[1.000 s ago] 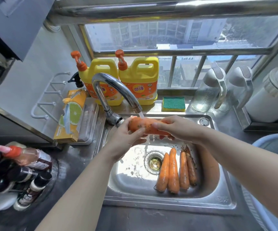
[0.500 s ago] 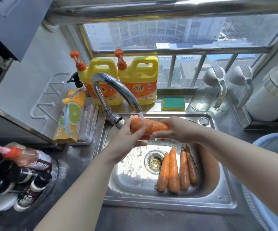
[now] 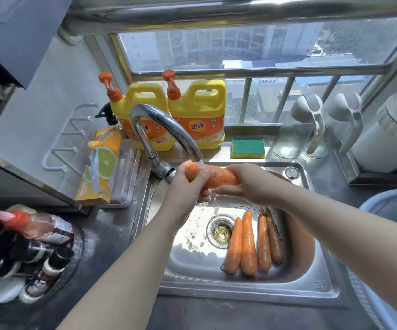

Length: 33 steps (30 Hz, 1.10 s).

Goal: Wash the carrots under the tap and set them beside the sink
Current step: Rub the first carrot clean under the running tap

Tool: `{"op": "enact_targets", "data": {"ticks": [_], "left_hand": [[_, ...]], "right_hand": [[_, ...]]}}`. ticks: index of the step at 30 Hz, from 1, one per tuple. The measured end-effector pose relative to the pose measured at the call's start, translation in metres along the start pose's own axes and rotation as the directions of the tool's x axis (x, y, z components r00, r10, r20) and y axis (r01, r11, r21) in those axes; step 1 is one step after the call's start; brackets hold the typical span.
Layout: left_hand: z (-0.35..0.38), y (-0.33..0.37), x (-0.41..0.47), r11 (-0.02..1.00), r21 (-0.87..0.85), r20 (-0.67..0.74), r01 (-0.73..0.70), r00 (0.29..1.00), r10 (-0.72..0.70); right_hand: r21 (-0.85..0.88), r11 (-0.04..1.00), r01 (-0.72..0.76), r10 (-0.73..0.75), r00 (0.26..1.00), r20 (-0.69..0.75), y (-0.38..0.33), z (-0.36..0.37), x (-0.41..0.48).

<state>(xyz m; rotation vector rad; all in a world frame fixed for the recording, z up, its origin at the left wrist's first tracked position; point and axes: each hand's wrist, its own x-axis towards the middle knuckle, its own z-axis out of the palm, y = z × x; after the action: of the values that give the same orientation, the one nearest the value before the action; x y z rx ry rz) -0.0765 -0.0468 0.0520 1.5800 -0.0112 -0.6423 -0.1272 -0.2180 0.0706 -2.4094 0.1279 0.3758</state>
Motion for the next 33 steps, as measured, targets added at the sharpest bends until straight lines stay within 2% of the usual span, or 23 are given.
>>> {"op": "enact_targets", "data": {"ticks": [2, 6, 7, 10, 12, 16, 21, 25, 27, 31, 33], "left_hand": [[0.002, -0.001, -0.001, 1.0, -0.015, -0.042, 0.024, 0.999, -0.024], [-0.011, 0.0, -0.007, 0.971, -0.209, 0.139, 0.116, 0.986, -0.087], [-0.011, -0.001, -0.008, 0.976, -0.195, 0.125, 0.1, 0.989, -0.077], [0.0, -0.005, -0.006, 0.997, -0.075, -0.034, 0.03, 0.999, -0.033], [0.003, -0.004, -0.004, 0.996, -0.078, -0.061, 0.037, 0.997, -0.042], [-0.009, 0.003, -0.003, 0.97, -0.228, 0.08, 0.078, 0.995, -0.062], [0.001, -0.001, -0.003, 0.998, -0.054, -0.061, 0.022, 0.998, -0.025], [-0.012, 0.008, -0.006, 0.981, -0.176, 0.089, 0.079, 0.994, -0.064], [-0.012, 0.012, -0.009, 0.989, -0.142, 0.065, 0.05, 0.997, -0.041], [-0.006, 0.01, -0.009, 0.995, 0.089, -0.044, -0.053, 0.997, 0.057], [-0.011, 0.012, -0.009, 1.0, -0.002, 0.013, 0.001, 1.0, -0.001]], "right_hand": [[-0.029, 1.0, -0.009, 0.009, 1.0, 0.012, -0.001, -0.001, 0.001], [0.008, 1.0, -0.025, 0.024, 0.996, 0.083, 0.002, -0.007, -0.004], [-0.001, 1.0, -0.019, 0.019, 0.996, 0.084, 0.001, -0.006, -0.004], [-0.033, 0.999, -0.007, 0.009, 0.999, 0.053, -0.002, -0.001, -0.001], [-0.036, 0.999, -0.031, 0.032, 0.999, 0.034, 0.0, -0.003, 0.001], [-0.047, 0.997, -0.06, 0.058, 0.997, -0.045, 0.004, -0.005, 0.0], [-0.245, 0.966, -0.08, 0.049, 0.991, -0.128, -0.006, 0.004, -0.003], [-0.214, 0.97, -0.114, 0.086, 0.987, -0.135, -0.004, 0.0, -0.005], [-0.25, 0.963, -0.104, 0.07, 0.987, -0.142, -0.008, -0.001, -0.004], [-0.295, 0.951, -0.089, 0.049, 0.989, -0.14, -0.012, 0.002, -0.002], [-0.259, 0.962, -0.089, 0.06, 0.992, -0.115, -0.009, 0.0, -0.003]]}}
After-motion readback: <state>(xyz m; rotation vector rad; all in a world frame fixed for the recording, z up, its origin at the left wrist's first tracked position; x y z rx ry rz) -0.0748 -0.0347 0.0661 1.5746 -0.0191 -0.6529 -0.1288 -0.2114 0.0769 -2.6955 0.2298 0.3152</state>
